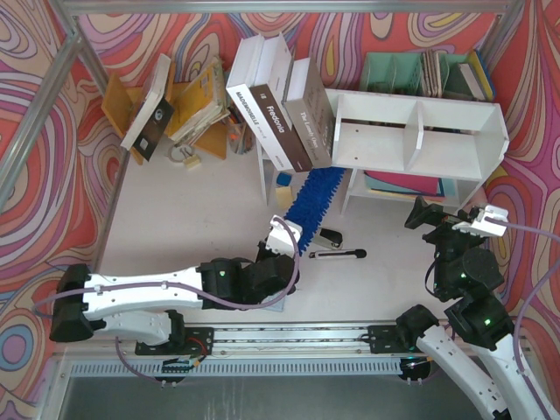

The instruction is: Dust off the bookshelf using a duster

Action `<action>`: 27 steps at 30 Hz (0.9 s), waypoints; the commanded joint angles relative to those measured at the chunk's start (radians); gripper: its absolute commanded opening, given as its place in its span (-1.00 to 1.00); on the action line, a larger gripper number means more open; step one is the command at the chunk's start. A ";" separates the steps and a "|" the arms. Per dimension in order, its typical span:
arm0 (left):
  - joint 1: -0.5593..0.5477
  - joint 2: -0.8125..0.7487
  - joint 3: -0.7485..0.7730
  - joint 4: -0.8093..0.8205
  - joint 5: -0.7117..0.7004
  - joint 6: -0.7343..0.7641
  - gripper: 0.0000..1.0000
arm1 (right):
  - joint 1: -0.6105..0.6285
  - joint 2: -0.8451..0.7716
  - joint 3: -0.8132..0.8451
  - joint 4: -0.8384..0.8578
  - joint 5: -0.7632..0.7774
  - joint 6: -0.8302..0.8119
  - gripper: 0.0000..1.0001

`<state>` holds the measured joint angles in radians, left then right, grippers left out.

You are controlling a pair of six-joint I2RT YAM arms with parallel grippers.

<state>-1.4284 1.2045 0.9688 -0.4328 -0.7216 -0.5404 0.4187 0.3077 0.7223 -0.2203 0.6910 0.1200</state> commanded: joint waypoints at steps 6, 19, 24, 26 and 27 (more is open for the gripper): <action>-0.009 0.066 0.057 0.097 0.131 0.087 -1.00 | 0.002 -0.009 -0.006 0.009 0.011 -0.008 0.98; 0.006 0.087 -0.050 -0.002 0.187 -0.002 -1.00 | 0.003 0.005 -0.006 0.017 0.009 -0.014 0.98; 0.006 0.075 -0.085 -0.010 0.180 -0.040 -1.00 | 0.003 0.001 -0.006 0.015 0.008 -0.011 0.97; 0.006 0.072 -0.092 -0.009 0.180 -0.048 -1.00 | 0.003 0.002 -0.005 0.015 0.008 -0.011 0.98; 0.006 0.074 -0.093 -0.010 0.185 -0.049 -1.00 | 0.002 0.002 -0.005 0.013 0.007 -0.011 0.97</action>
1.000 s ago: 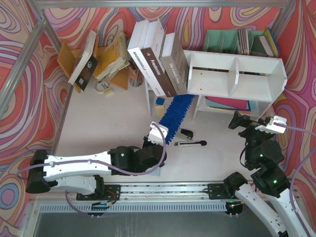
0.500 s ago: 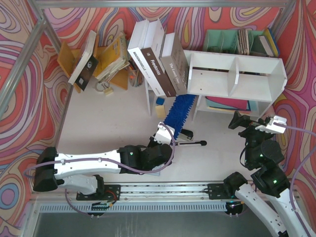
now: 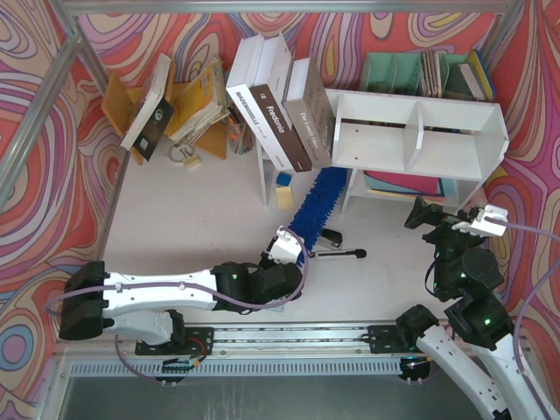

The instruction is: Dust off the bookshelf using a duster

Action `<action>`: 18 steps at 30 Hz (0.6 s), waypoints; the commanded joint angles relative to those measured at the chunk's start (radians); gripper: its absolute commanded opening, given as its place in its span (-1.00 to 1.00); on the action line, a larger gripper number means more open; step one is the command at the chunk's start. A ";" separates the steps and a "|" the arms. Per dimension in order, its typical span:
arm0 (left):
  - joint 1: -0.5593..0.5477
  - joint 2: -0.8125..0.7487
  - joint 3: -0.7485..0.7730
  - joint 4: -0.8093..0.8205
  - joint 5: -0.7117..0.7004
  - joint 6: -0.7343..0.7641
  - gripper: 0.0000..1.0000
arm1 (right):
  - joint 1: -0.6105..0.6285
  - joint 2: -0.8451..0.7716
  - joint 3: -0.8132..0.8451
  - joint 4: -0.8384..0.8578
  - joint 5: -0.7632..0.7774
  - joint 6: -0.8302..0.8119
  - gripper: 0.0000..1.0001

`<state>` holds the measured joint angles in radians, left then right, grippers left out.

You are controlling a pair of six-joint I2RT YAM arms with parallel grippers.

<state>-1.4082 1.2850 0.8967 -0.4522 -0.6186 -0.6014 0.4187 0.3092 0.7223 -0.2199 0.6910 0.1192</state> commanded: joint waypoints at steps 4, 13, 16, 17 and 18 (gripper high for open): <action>-0.014 -0.011 -0.012 -0.013 0.084 0.009 -1.00 | 0.002 0.003 -0.004 0.013 0.007 -0.009 0.98; -0.014 -0.217 0.017 -0.079 -0.023 0.038 -1.00 | 0.003 -0.002 -0.005 0.010 0.006 -0.006 0.97; -0.014 -0.290 0.041 -0.083 -0.029 0.038 -1.00 | 0.003 -0.001 -0.005 0.010 0.005 -0.006 0.97; -0.014 -0.306 0.045 -0.081 -0.024 0.038 -1.00 | 0.002 -0.001 -0.004 0.010 0.005 -0.006 0.97; -0.014 -0.316 0.046 -0.079 -0.018 0.038 -1.00 | 0.003 -0.001 -0.004 0.010 0.005 -0.006 0.97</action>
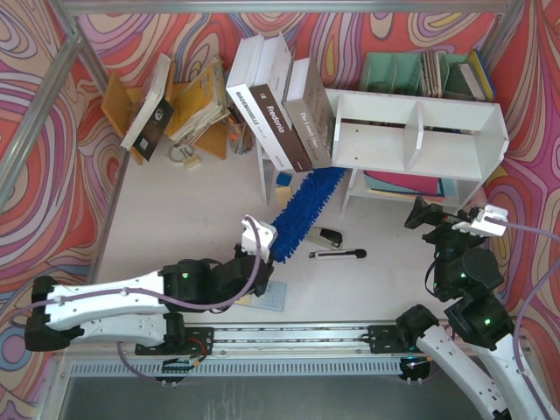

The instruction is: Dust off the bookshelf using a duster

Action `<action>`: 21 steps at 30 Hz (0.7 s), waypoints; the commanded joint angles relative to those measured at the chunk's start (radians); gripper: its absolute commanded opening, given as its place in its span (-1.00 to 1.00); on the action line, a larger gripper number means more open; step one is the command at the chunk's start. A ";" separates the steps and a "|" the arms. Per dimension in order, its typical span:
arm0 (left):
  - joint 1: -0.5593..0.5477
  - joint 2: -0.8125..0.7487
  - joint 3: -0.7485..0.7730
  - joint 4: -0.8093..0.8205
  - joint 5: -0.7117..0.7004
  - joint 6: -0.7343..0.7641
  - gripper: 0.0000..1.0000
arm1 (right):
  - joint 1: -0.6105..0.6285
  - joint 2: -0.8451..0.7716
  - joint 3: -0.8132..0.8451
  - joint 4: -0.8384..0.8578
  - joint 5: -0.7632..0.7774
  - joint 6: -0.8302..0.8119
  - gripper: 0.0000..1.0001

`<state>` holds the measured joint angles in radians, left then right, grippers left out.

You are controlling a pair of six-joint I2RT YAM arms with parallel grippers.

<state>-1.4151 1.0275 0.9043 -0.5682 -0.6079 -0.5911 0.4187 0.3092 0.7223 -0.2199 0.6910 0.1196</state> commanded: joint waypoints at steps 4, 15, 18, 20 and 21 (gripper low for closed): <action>-0.007 -0.036 0.030 0.022 -0.012 0.010 -1.00 | 0.003 -0.002 -0.004 0.009 0.005 -0.006 0.97; -0.005 0.158 -0.026 -0.014 0.086 -0.073 -1.00 | 0.003 -0.002 -0.003 0.007 0.002 -0.004 0.97; -0.006 0.161 -0.024 -0.009 0.075 -0.063 -1.00 | 0.003 -0.003 -0.004 0.006 0.004 -0.003 0.97; -0.005 0.146 -0.013 -0.023 0.048 -0.056 -1.00 | 0.003 -0.005 -0.004 0.005 0.003 -0.003 0.97; -0.006 0.134 -0.006 -0.035 0.025 -0.054 -1.00 | 0.003 -0.005 -0.004 0.004 0.002 -0.003 0.97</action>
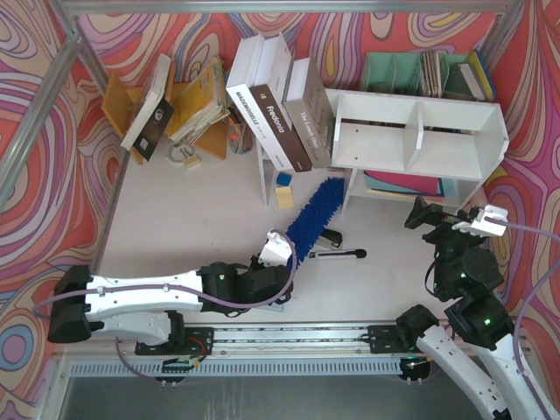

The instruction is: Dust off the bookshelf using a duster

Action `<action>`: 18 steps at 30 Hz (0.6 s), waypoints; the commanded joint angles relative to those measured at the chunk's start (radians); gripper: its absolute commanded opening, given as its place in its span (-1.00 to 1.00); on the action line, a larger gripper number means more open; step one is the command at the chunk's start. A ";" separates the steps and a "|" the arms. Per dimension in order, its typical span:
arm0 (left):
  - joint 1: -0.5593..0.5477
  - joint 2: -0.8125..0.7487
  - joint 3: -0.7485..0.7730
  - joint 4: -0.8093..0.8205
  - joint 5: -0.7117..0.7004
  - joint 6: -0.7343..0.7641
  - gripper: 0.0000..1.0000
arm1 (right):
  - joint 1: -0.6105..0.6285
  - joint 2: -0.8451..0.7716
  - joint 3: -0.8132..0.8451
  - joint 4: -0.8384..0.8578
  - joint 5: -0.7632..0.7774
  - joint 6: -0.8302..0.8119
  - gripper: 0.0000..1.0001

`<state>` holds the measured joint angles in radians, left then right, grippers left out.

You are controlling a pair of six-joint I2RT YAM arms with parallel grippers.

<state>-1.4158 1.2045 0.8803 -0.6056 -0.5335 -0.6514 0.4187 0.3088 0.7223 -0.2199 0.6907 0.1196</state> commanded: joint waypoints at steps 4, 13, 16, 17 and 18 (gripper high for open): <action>-0.005 -0.130 0.036 -0.074 -0.180 0.002 -1.00 | 0.003 -0.005 -0.003 0.004 0.004 -0.001 0.97; -0.005 -0.287 0.061 -0.261 -0.454 -0.106 -1.00 | 0.003 -0.005 -0.004 0.005 0.003 -0.001 0.98; -0.005 -0.320 0.049 -0.281 -0.498 -0.134 -1.00 | 0.002 -0.005 -0.004 0.004 0.002 -0.001 0.97; -0.003 -0.326 0.046 -0.286 -0.508 -0.143 -1.00 | 0.003 -0.005 -0.004 0.004 0.003 -0.001 0.97; 0.002 -0.328 0.041 -0.286 -0.507 -0.147 -1.00 | 0.003 -0.005 -0.003 0.004 0.002 0.000 0.98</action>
<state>-1.4200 0.9020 0.9253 -0.8448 -0.8986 -0.7376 0.4187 0.3088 0.7223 -0.2203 0.6907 0.1200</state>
